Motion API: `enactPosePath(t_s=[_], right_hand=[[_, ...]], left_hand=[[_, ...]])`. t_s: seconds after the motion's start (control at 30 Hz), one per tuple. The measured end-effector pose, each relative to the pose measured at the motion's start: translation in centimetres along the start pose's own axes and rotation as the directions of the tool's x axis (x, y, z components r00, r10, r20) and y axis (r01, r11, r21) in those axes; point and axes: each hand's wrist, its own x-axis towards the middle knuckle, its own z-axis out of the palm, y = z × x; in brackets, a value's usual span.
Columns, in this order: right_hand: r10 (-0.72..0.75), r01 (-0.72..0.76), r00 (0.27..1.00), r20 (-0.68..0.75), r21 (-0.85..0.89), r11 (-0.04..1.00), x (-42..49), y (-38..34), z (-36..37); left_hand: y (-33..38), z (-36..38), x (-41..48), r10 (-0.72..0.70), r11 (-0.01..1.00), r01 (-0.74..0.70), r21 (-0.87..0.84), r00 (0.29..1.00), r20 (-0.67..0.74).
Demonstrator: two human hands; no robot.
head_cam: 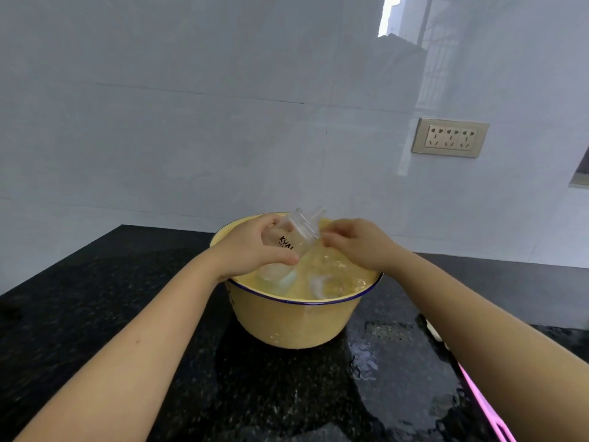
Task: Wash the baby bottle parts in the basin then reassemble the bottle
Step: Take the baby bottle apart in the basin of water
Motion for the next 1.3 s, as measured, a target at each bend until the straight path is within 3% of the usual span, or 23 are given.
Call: enactPosePath(t_s=[0.07, 0.13, 0.3, 0.43, 0.6, 0.8, 0.9, 1.07, 1.17, 1.2, 1.3], right_hand=[[0.072, -0.037, 0.994, -0.082, 0.372, 0.927, 0.0, -0.7, -0.6], [0.092, -0.042, 0.994, -0.06, 0.564, 0.825, -0.3, -1.4, -1.0], [-0.024, 0.062, 0.997, -0.079, 0.533, 0.844, -0.8, -2.1, -0.9], [0.073, 0.032, 0.988, -0.133, 0.652, 0.757, -0.5, -2.3, -0.9], [0.223, -0.031, 0.959, -0.175, 0.716, 0.697, 0.1, -2.8, 0.6], [0.496, -0.036, 0.802, -0.334, 0.801, 0.598, 0.9, -4.9, 3.2], [0.52, 0.007, 0.748, -0.412, 0.789, 0.614, 1.1, -5.4, 3.4], [0.541, -0.032, 0.724, -0.428, 0.763, 0.646, 2.2, -5.5, 3.4], [0.617, -0.075, 0.631, -0.471, 0.754, 0.653, 3.4, -4.1, 1.9], [0.622, -0.082, 0.634, -0.46, 0.76, 0.645, 3.6, -3.4, 1.3], [0.52, -0.046, 0.804, -0.288, 0.842, 0.538, 3.3, -1.5, 0.4]], left_hand=[[0.0, 0.0, 0.1, 0.0, 1.0, 0.0, 0.008, 1.0, -0.001], [0.0, 0.0, 0.1, -0.006, 1.0, 0.006, 0.017, 1.0, 0.001], [0.0, 0.1, 0.0, 0.01, 0.997, -0.01, 0.073, 1.0, 0.006], [0.3, 0.5, 0.2, -0.017, 0.998, 0.016, 0.053, 0.999, 0.029], [0.5, 0.8, 0.3, -0.038, 0.996, 0.041, 0.082, 0.999, -0.038], [1.0, 0.7, 0.1, -0.061, 0.997, 0.064, 0.043, 0.995, -0.075], [1.0, 0.7, 0.0, -0.071, 0.997, 0.071, 0.007, 0.994, -0.084], [0.9, 0.6, 0.2, -0.101, 0.994, 0.095, -0.059, 0.989, -0.108], [0.4, 0.5, 0.2, -0.114, 0.993, 0.114, -0.008, 0.985, -0.129], [0.3, 0.5, 0.2, -0.121, 0.993, 0.122, -0.004, 0.982, -0.147], [0.3, 0.3, 0.4, -0.133, 0.991, 0.125, -0.056, 0.977, -0.169]])
